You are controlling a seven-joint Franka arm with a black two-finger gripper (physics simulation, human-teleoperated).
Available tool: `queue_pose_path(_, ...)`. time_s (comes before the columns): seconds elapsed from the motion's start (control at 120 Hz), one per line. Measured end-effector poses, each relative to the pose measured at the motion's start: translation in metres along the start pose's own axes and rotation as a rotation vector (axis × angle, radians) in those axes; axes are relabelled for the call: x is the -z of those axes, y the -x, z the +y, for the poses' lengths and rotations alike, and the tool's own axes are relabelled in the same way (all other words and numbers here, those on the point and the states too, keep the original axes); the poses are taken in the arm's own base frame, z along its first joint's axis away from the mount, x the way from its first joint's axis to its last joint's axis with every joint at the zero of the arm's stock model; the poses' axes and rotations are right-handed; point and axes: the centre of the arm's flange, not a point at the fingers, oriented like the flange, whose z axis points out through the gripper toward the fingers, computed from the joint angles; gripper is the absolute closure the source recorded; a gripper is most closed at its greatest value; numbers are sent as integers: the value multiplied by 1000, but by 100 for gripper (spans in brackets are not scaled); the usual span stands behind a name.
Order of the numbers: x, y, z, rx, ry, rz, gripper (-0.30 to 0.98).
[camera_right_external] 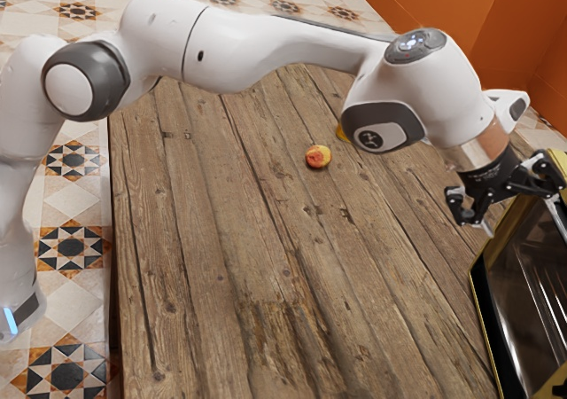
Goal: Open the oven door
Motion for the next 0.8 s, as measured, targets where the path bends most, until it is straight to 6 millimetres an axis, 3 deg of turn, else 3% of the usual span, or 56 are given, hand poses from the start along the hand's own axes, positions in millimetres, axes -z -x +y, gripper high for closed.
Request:
queue_pose_path(0.317,-22,-9,-3,1,57,-16,0)
queue_pose_path(0.675,-25,-18,4,6,101,-19,0)
queue_pose_path(0.8,-29,-38,3,41,97,-10,0)
